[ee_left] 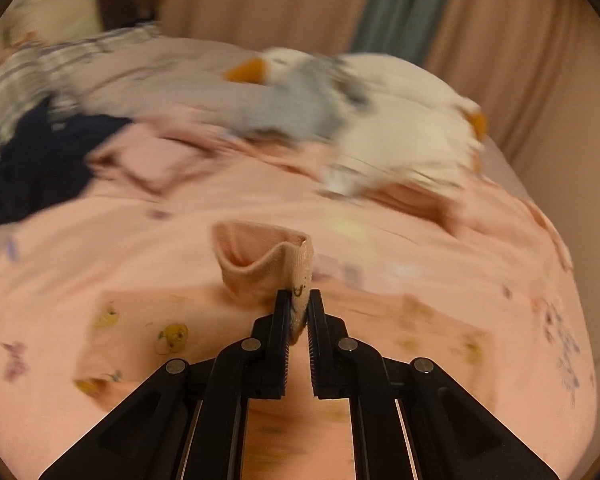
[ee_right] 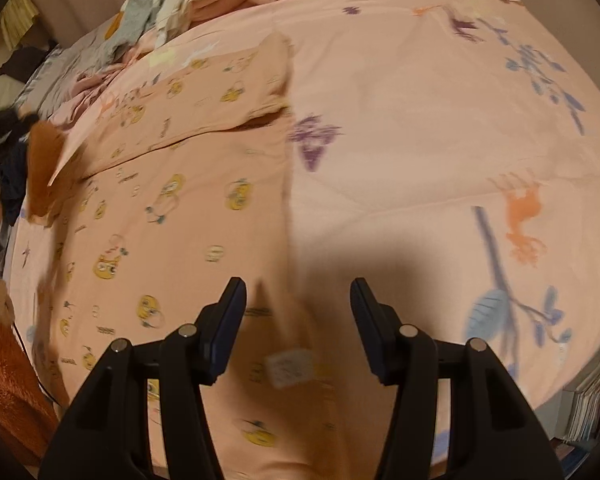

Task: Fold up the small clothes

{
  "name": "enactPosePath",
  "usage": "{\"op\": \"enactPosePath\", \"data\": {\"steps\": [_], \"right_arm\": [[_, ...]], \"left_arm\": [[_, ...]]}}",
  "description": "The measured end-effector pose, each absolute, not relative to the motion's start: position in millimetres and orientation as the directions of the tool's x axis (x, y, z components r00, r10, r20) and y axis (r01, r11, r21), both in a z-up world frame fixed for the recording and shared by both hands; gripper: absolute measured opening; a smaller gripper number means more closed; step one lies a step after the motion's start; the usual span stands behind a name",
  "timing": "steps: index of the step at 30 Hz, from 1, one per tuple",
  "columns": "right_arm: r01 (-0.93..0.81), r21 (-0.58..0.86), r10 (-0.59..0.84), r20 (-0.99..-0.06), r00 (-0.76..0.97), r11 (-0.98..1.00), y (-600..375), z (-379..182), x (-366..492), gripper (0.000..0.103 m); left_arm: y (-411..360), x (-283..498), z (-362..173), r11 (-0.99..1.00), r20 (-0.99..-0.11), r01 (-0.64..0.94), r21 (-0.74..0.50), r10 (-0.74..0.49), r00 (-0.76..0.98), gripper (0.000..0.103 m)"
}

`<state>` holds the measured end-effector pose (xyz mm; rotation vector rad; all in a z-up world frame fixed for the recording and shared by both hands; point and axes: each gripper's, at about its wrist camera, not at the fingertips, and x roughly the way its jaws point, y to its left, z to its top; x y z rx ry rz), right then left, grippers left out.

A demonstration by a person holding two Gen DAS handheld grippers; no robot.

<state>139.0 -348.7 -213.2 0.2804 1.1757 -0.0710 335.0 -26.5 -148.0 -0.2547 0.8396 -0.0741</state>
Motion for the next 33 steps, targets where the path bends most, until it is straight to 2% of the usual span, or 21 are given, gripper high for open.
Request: {"op": "enactPosePath", "data": {"steps": [3,8,12,14,17,19,20,21,22,23,26,27,30,33], "right_arm": [[0.244,0.203,0.092,-0.912,0.4,0.948,-369,-213,129,0.054],[0.306,0.207,0.075,-0.917,0.392,0.929,-394,-218,118,0.054],[0.318,0.243,0.111,-0.918,0.38,0.916,-402,-221,112,0.056],[0.32,0.242,0.111,-0.919,0.379,0.916,-401,-221,111,0.064],[0.303,0.269,0.135,-0.907,0.398,0.914,-393,-217,113,0.066],[0.276,0.285,0.158,-0.901,0.404,0.918,-384,-214,122,0.066],[0.266,0.282,0.16,-0.902,0.402,0.922,-381,-212,124,0.066],[0.245,0.277,0.163,-0.902,0.399,0.929,-374,-209,133,0.066],[0.222,0.277,0.171,-0.9,0.4,0.935,-368,-207,141,0.066],[0.194,0.28,0.186,-0.898,0.399,0.94,-360,-204,153,0.067],[0.119,0.267,0.199,-0.893,0.404,0.956,-332,-191,195,0.068],[0.067,0.259,0.209,-0.885,0.417,0.963,-319,-184,213,0.068],[-0.015,0.274,0.254,-0.869,0.424,0.962,-286,-175,269,0.079],[-0.005,0.355,0.329,-0.863,0.384,0.935,-266,-185,323,0.078]], "left_arm": [[-80,341,-164,0.956,-0.75,0.04,-0.29,-0.253,0.611,0.008],[-156,341,-211,0.971,-0.852,0.146,-0.188,-0.235,0.469,0.008],[-166,333,-234,0.969,-0.932,0.214,-0.12,-0.184,0.312,0.008],[-156,325,-225,0.956,-0.938,0.261,-0.133,-0.207,0.279,0.008],[-124,308,-199,0.95,-0.917,0.262,-0.172,-0.252,0.308,0.008],[-99,289,-178,0.961,-0.897,0.263,-0.084,-0.188,0.401,0.01],[-88,281,-172,0.965,-0.882,0.262,-0.034,-0.152,0.446,0.02],[-73,274,-168,0.97,-0.86,0.242,0.02,-0.106,0.498,0.041],[-58,271,-167,0.978,-0.839,0.198,0.069,-0.051,0.542,0.05],[-47,268,-169,0.981,-0.819,0.156,0.114,0.004,0.573,0.054],[-12,272,-194,0.972,-0.828,0.098,0.216,0.129,0.546,0.053],[1,276,-203,0.973,-0.844,0.074,0.22,0.152,0.514,0.05],[27,283,-224,0.974,-0.862,0.011,0.227,0.196,0.467,0.046],[37,281,-235,0.978,-0.869,-0.007,0.208,0.188,0.458,0.046]]}}
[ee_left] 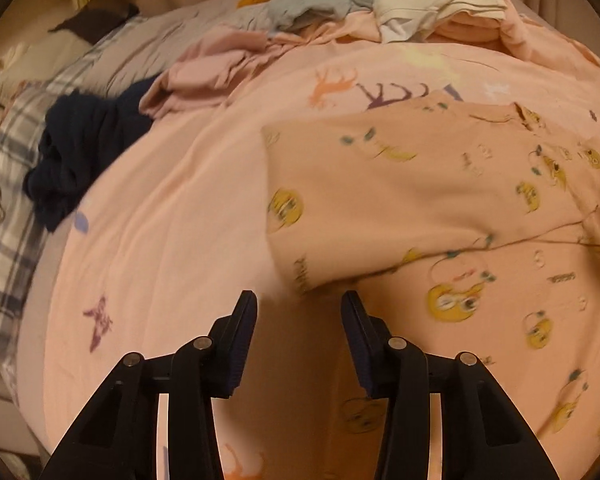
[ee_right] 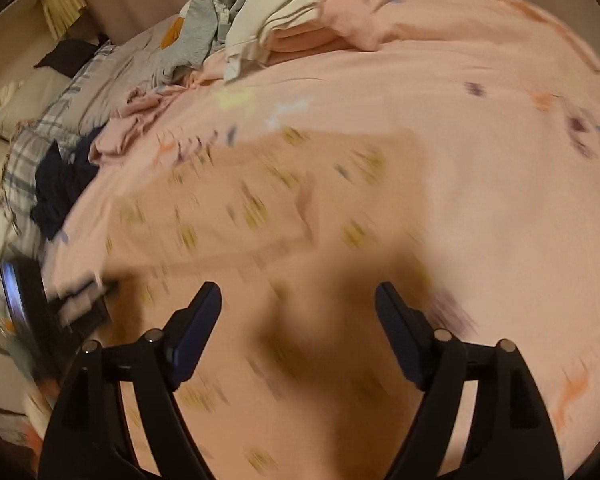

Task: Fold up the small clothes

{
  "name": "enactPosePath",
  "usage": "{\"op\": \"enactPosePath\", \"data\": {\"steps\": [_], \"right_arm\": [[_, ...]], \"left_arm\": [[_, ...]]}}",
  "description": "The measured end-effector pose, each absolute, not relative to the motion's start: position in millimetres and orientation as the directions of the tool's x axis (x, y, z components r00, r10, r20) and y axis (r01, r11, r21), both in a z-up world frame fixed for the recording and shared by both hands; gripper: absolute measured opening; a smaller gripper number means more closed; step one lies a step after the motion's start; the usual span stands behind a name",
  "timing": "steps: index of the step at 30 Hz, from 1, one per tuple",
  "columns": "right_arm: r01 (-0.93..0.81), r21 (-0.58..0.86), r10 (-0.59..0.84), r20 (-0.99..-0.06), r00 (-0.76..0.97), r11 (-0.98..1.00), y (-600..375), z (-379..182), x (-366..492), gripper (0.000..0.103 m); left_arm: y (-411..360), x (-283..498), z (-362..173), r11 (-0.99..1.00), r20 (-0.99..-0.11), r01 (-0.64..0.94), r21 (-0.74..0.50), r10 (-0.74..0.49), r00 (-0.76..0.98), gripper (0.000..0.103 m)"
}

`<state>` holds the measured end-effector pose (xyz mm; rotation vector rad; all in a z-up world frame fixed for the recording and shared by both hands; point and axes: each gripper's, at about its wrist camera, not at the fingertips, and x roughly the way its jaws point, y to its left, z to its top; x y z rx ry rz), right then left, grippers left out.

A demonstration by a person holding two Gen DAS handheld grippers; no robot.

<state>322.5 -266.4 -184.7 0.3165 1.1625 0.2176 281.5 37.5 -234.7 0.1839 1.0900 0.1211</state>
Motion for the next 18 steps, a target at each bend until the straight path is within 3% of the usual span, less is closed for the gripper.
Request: {"op": "enactPosePath", "data": {"steps": [2,6,8,9,11,14,18], "right_arm": [[0.011,0.378,0.352,-0.871,0.344,0.926,-257,-198,350,0.071],[0.126,0.284,0.24,-0.929,0.283,0.951,-253,-232,373,0.064],[0.117,0.342,0.3,-0.913,0.275,0.932,-252,-245,373,0.03],[0.102,0.343,0.301,-0.907,0.295,0.934,-250,-245,371,0.026],[0.061,0.355,0.313,-0.882,0.352,0.933,-250,-237,366,0.006],[0.05,0.484,0.418,-0.8,0.431,0.874,-268,-216,359,0.005],[0.037,0.416,0.337,-0.782,0.524,0.908,-286,-181,352,0.005]], "left_arm": [[46,283,-240,0.984,-0.875,-0.031,0.175,0.17,0.453,0.045],[55,289,-251,0.993,-0.888,-0.027,0.117,0.117,0.445,0.021],[57,288,-251,0.995,-0.875,-0.029,0.097,0.099,0.473,0.019],[60,289,-252,0.996,-0.874,-0.034,0.086,0.092,0.477,0.018],[65,288,-252,0.997,-0.872,-0.058,0.051,0.073,0.485,0.018],[64,286,-248,0.997,-0.872,-0.061,0.054,0.077,0.484,0.018],[56,287,-242,0.997,-0.864,-0.044,0.065,0.078,0.498,0.018]]}}
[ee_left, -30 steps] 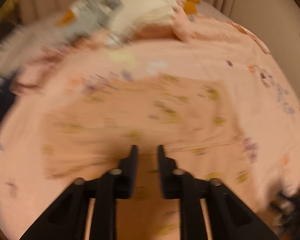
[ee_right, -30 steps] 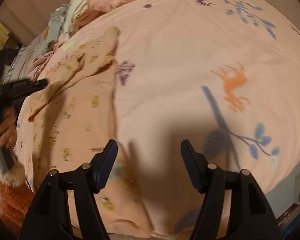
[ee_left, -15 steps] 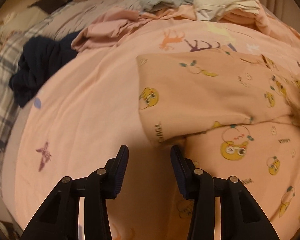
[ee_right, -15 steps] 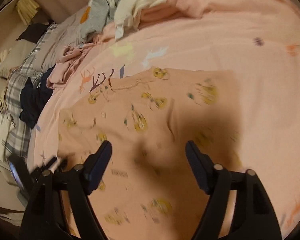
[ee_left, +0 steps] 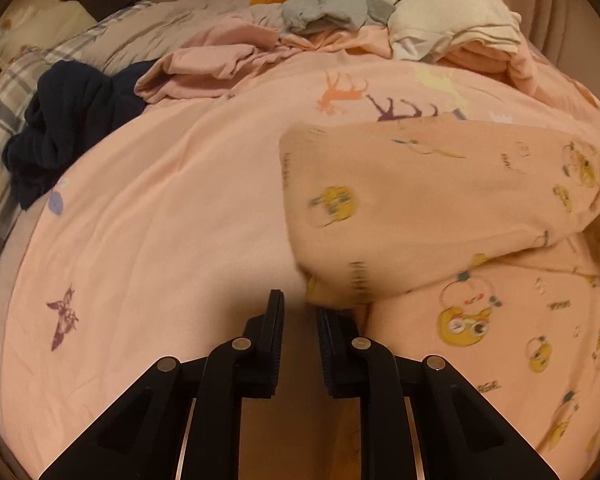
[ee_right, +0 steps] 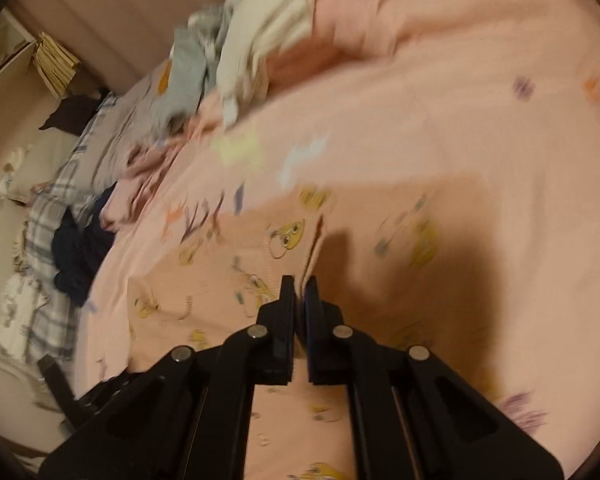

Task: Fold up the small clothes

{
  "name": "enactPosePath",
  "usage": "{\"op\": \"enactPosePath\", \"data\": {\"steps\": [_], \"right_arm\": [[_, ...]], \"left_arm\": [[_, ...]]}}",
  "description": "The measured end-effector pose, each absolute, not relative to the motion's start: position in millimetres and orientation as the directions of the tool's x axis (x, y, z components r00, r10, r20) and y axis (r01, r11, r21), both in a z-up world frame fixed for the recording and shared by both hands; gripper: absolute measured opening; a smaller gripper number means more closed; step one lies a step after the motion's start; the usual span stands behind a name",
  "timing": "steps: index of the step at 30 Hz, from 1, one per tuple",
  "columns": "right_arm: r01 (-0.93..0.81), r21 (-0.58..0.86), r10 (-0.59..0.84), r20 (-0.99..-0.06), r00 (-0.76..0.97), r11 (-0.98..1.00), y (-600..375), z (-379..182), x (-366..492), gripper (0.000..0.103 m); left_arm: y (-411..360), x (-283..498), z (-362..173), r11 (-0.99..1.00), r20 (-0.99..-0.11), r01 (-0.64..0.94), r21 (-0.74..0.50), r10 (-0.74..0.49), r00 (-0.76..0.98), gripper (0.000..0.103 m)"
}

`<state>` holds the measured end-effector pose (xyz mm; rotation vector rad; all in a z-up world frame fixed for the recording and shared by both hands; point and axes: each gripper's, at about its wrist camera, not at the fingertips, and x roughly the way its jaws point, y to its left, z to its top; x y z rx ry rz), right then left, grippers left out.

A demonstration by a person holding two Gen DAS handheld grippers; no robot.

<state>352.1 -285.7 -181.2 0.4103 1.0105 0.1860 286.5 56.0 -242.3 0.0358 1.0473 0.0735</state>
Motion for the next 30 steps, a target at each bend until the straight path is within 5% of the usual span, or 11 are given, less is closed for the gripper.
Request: {"op": "enactPosePath", "data": {"steps": [10,15,18,20,22,25,26,28,30], "right_arm": [[0.197,0.229,0.122,-0.887,0.445,0.953,-332,-225,348,0.003],[0.241,0.281,0.162,-0.893,0.419,0.929,-355,-234,346,0.004],[0.231,0.406,0.297,-0.87,0.394,0.884,-355,-234,342,0.016],[0.207,0.456,0.35,-0.846,0.402,0.866,-349,-230,344,0.043],[0.195,0.456,0.35,-0.842,0.41,0.868,-340,-229,343,0.055],[0.181,0.473,0.372,-0.833,0.409,0.862,-324,-237,353,0.051],[0.174,0.487,0.391,-0.83,0.399,0.856,-321,-241,355,0.03],[0.182,0.509,0.416,-0.825,0.382,0.841,-319,-244,354,0.014],[0.163,0.516,0.423,-0.815,0.395,0.841,-320,-237,352,0.016]], "left_arm": [[45,283,-246,0.992,-0.878,-0.048,0.118,0.127,0.462,0.018],[64,276,-243,0.985,-0.885,-0.083,0.148,0.17,0.434,0.018],[74,269,-233,0.996,-0.891,-0.08,0.036,0.068,0.448,0.018],[72,270,-230,0.998,-0.888,-0.067,-0.014,0.019,0.459,0.018],[66,275,-232,0.998,-0.89,-0.06,-0.012,0.017,0.456,0.018],[59,286,-244,0.999,-0.904,-0.034,-0.042,-0.023,0.427,0.018],[58,290,-252,0.998,-0.918,-0.053,-0.036,-0.012,0.397,0.018],[57,289,-251,0.997,-0.91,-0.063,-0.036,-0.006,0.415,0.018],[56,288,-249,0.998,-0.908,-0.05,-0.03,-0.007,0.419,0.018]]}}
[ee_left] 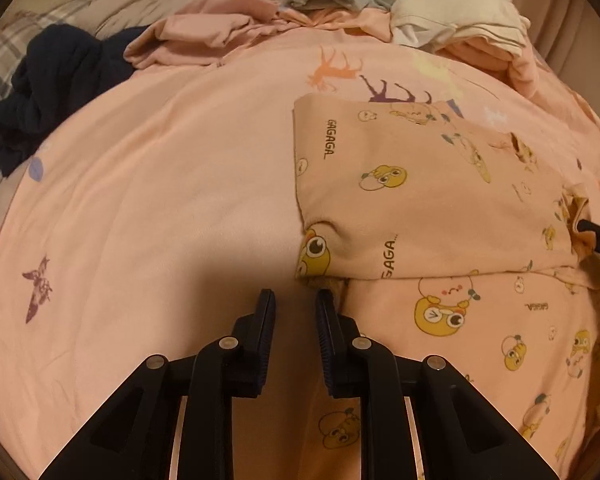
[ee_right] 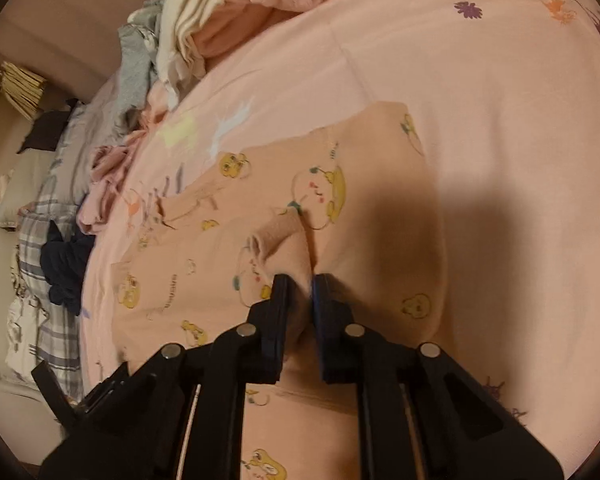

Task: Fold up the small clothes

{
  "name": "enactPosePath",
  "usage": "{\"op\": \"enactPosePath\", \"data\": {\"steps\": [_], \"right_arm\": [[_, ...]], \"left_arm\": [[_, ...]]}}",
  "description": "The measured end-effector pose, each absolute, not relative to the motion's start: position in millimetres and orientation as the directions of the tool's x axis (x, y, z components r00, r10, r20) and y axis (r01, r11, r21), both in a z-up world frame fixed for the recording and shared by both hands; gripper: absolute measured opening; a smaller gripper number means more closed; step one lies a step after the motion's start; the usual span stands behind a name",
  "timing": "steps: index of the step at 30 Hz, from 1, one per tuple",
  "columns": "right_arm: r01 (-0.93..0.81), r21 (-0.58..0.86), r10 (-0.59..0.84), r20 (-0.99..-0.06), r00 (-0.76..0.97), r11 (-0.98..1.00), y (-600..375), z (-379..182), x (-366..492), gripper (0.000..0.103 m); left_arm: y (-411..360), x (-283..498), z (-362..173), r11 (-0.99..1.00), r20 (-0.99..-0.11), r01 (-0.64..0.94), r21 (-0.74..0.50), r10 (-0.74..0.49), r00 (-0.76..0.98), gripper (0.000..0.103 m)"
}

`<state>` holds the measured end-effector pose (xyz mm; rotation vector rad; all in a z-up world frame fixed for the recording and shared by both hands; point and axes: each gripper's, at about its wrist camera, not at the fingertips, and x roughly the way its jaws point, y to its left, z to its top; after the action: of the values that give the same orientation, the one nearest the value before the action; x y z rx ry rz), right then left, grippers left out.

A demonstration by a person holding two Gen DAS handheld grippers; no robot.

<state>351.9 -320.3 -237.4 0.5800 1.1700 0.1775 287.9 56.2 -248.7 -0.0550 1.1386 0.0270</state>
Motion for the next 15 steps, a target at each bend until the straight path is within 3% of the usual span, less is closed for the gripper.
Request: {"op": "enactPosePath", "data": {"steps": [1,2,3,4,10,12,14,15], "right_arm": [[0.163,0.523,0.434,-0.813,0.388,0.836,-322,-236,353,0.019],[0.176,0.545,0.456,-0.807,0.376,0.82,-327,-236,352,0.041],[0.204,0.578,0.481,-0.791,0.378,0.79,-334,-237,349,0.053],[0.224,0.608,0.5,-0.771,0.395,0.761,-339,-237,346,0.071],[0.221,0.598,0.495,-0.779,0.385,0.77,-329,-237,346,0.075],[0.188,0.528,0.43,-0.814,0.392,0.828,-316,-237,349,0.064],[0.167,0.423,0.339,-0.863,0.375,0.891,-306,-241,352,0.017],[0.158,0.397,0.316,-0.87,0.378,0.904,-304,-242,352,0.013]], "left_arm": [[56,288,-250,0.999,-0.911,-0.041,-0.027,-0.008,0.413,0.018],[57,288,-251,0.999,-0.912,-0.035,-0.027,-0.011,0.41,0.018],[57,288,-251,0.999,-0.913,-0.031,-0.029,-0.014,0.408,0.018],[58,288,-251,0.999,-0.912,-0.034,-0.032,-0.016,0.409,0.018],[58,288,-251,0.997,-0.912,-0.069,-0.038,-0.007,0.411,0.018],[58,288,-251,0.996,-0.91,-0.078,-0.039,-0.004,0.416,0.018],[59,287,-252,0.995,-0.909,-0.089,-0.04,0.001,0.418,0.018],[59,287,-251,0.995,-0.907,-0.097,-0.032,0.012,0.42,0.018]]}}
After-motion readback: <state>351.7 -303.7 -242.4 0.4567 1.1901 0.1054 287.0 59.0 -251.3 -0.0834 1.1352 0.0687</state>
